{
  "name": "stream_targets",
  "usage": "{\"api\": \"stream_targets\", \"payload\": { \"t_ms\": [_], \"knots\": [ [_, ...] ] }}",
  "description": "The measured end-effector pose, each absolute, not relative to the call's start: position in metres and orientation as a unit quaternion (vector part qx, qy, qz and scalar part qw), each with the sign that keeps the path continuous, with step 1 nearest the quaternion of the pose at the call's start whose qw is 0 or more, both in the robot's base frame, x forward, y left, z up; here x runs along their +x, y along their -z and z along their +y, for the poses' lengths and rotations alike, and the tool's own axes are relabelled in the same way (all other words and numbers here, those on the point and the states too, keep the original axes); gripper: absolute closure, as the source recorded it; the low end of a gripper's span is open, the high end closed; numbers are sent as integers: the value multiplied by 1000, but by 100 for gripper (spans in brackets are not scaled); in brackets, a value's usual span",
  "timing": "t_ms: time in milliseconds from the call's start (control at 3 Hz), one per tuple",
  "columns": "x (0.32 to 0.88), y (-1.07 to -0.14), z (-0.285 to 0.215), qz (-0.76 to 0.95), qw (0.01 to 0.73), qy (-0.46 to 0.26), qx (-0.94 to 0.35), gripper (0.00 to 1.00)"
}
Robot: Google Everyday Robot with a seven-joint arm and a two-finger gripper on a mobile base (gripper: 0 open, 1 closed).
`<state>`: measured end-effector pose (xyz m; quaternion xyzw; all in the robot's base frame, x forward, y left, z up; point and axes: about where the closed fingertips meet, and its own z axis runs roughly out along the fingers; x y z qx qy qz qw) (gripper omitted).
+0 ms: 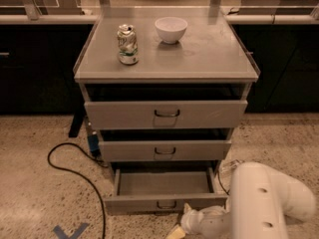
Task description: Close bottom drawer
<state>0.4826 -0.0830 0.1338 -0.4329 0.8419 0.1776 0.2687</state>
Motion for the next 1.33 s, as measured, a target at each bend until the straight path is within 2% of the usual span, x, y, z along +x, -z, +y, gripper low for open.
{"api": "stream_targets", "payload": {
  "t_ms": [667,1000,1333],
  "knots": [
    [540,-121,-39,825,264,-151,-476,0],
    [571,-124,31,798,279,-159,-510,0],
    [571,-124,31,798,279,-159,-510,0]
  ]
}}
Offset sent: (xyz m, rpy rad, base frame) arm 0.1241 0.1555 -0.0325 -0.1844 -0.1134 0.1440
